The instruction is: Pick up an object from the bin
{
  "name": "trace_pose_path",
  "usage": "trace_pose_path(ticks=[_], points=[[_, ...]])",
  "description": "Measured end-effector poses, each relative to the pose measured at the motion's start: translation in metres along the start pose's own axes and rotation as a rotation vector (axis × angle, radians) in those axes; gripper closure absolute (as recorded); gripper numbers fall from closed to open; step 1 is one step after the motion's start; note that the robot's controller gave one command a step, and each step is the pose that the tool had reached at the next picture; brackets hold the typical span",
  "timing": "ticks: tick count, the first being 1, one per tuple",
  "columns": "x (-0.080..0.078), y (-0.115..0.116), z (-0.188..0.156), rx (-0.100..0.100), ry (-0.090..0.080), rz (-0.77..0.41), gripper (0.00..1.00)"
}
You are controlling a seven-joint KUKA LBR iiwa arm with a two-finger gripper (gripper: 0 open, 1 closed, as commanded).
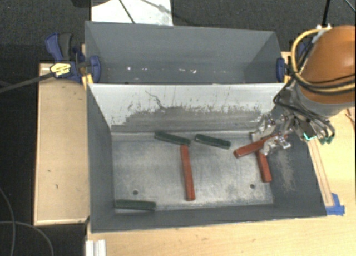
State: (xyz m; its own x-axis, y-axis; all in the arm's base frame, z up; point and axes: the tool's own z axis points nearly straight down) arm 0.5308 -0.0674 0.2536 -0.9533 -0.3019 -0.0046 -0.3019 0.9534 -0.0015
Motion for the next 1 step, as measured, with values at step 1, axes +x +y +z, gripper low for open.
trace_pose_path(ticks=[1], points=[[0.0005, 0.0003, 0.0008, -0.001, 0.002, 0.003, 1.00]])
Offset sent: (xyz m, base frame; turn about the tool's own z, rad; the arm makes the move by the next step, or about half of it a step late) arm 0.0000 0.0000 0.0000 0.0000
